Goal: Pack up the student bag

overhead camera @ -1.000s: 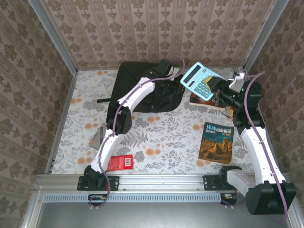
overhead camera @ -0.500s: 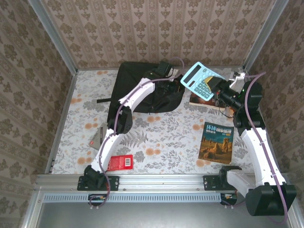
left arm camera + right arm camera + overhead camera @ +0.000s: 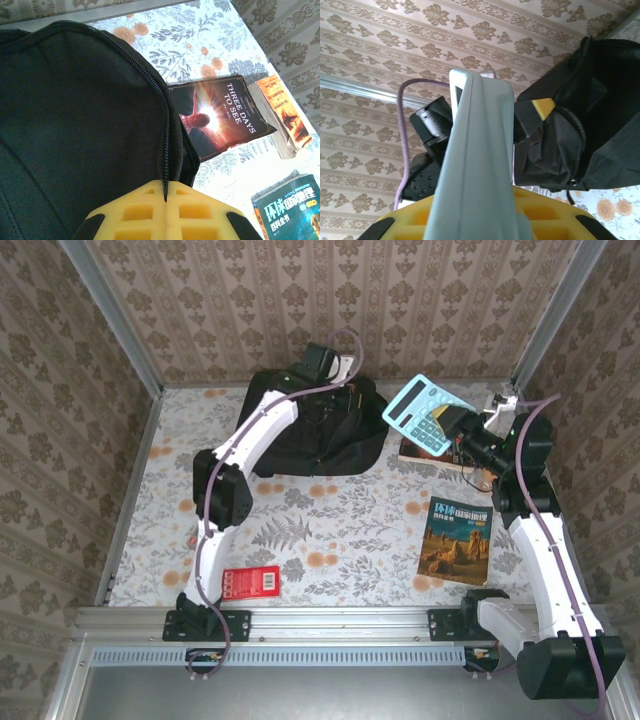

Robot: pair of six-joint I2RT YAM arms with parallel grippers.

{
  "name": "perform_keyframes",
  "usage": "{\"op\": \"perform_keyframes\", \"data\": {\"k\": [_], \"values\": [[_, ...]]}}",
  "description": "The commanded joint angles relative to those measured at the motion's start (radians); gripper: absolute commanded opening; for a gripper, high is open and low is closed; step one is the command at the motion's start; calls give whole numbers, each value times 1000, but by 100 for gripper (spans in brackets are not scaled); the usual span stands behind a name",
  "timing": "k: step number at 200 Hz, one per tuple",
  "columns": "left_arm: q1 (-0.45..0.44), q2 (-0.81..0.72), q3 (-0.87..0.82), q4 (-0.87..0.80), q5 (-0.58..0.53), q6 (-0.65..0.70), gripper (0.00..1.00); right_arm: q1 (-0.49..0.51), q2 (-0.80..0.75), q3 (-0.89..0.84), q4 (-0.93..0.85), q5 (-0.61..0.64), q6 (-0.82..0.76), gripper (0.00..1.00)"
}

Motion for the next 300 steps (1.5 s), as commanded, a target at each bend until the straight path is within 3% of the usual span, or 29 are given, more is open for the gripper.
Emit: {"op": "perform_keyframes", "data": {"k": [1,68,110,148,175,264,300], "values": [[6,-80,-63,25,-16,-10,0,5,-18,32,-57,54,-65,26],[50,-323,-315,101,-28,-47,0,55,77,-4,-96,153,-101,27],[56,-429,-415,111,-9,-47,0,161,212,55,-128,246,-149,27],[56,-506,-495,132,14,-58,0,195,389,157,-161,260,-168,26],[56,-549,-555,151,25,-64,0,239,560,274,-212,239,-179,26],[59,-644,-635,176,40,-69,0,354,1025,589,-93,51,-22,27],[69,-655,-623,186,37,-74,0,428,1190,730,-39,45,46,29]]}}
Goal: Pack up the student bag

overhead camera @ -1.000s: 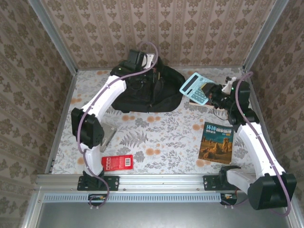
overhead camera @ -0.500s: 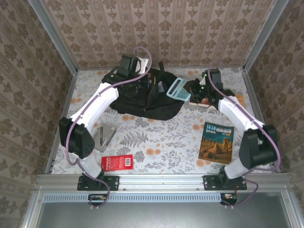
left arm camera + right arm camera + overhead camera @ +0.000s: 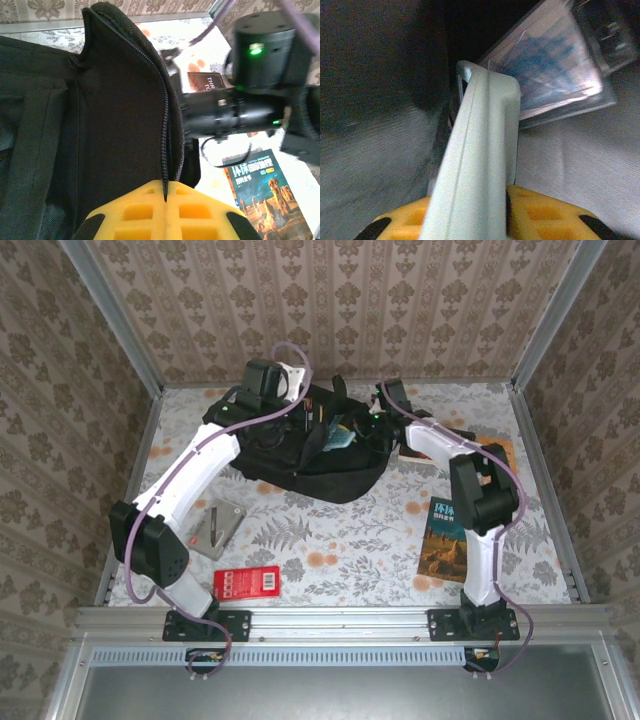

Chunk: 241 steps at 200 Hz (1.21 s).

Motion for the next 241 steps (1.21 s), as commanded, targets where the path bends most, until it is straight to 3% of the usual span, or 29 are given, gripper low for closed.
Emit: {"op": "perform_keyframes", "data": {"k": [1,38,60,90,117,131,147,211,241], "values": [[8,-46,12,55,26,-21,0,52,86,104,63,-53,71,29],[14,-48,20,57,21,-17,0,130,250,276,132,-68,168,35],[18,-48,9,59,20,-17,0,156,314,334,180,-64,231,56],[27,-40,5,25,-8,-10,2,165,293,351,149,-48,203,69],[28,-43,15,-34,-135,20,41,165,257,342,103,-39,166,70],[30,-33,29,-64,-173,34,51,166,243,327,102,-40,160,70],[31,-17,43,-83,-190,45,56,168,234,316,101,-42,155,70],[33,60,101,-148,-215,26,61,172,170,237,153,-61,160,71],[52,8,46,-150,-244,13,61,154,117,192,37,-6,64,73]]}}
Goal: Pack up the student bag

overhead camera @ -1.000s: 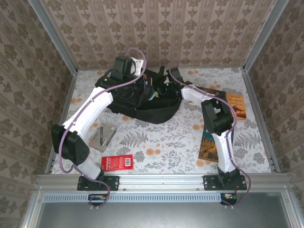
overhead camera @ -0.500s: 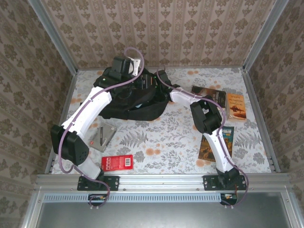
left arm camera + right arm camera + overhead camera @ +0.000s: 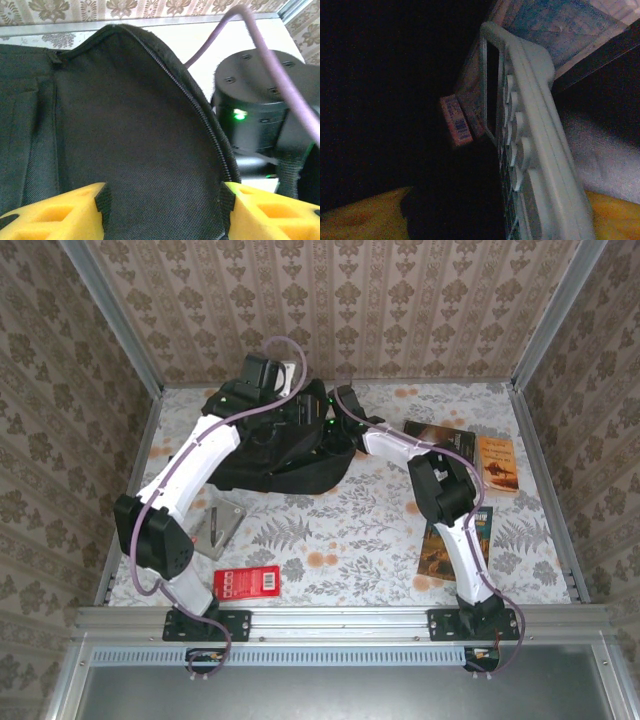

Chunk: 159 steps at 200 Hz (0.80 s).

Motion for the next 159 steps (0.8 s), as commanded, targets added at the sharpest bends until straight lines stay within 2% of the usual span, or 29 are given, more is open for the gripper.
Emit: {"op": "perform_keyframes", "data": {"k": [1,25,57,94,125,159], "values": [[21,-52,-35,-32,-43,-8,61,-12,-99,-33,-70,29,-85,73],[45,-125,-110,-18,-48,-39,61,-43,-154,-88,-182,121,-177,77],[123,-254,-252,-37,-106,-70,64,-69,-257,-103,-395,325,-361,85],[186,-388,-423,-163,-298,-220,93,-80,-402,-197,-473,536,-466,94],[326,-489,-582,-281,-343,-347,95,-77,-516,-286,-468,661,-529,98],[488,-545,-752,-261,-310,-392,95,-63,-576,-345,-446,686,-573,98]]}}
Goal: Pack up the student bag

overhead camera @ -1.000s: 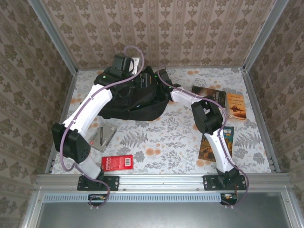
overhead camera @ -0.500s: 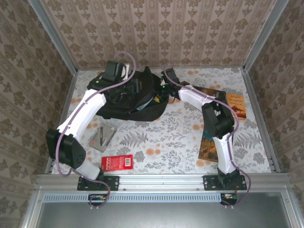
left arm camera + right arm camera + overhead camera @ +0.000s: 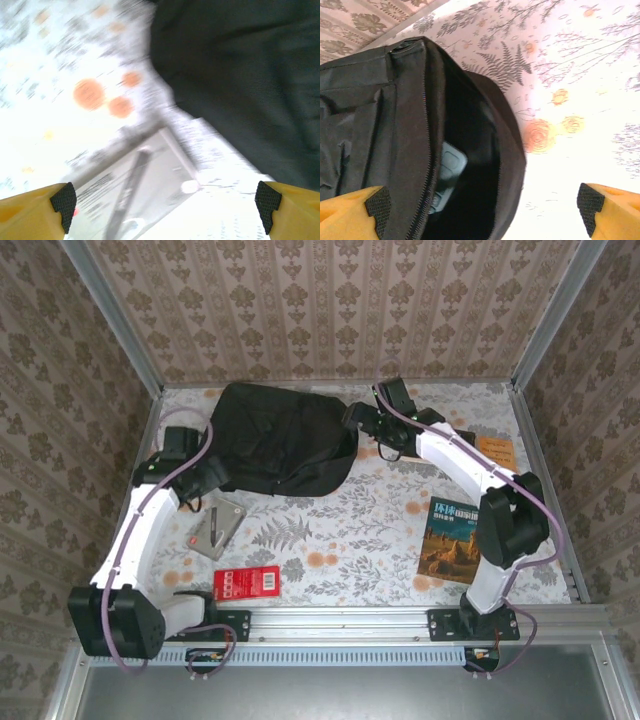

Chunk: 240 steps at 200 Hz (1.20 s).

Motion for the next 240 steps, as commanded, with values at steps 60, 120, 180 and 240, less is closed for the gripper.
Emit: {"op": "perform_keyframes", "data": {"k": [60,120,180,240], "values": [[243,139,-214,102,55,-163,95,93,-180,-202,99,-17,-101,97],[226,161,-321,236,262,-198,90,120,-278,-327,134,-168,-108,96],[-16,84,-445,329,385,-308,87,127,-335,-364,101,-216,-144,95],[-160,110,-323,296,364,-195,89,210,-289,-335,53,-314,-264,93]]}}
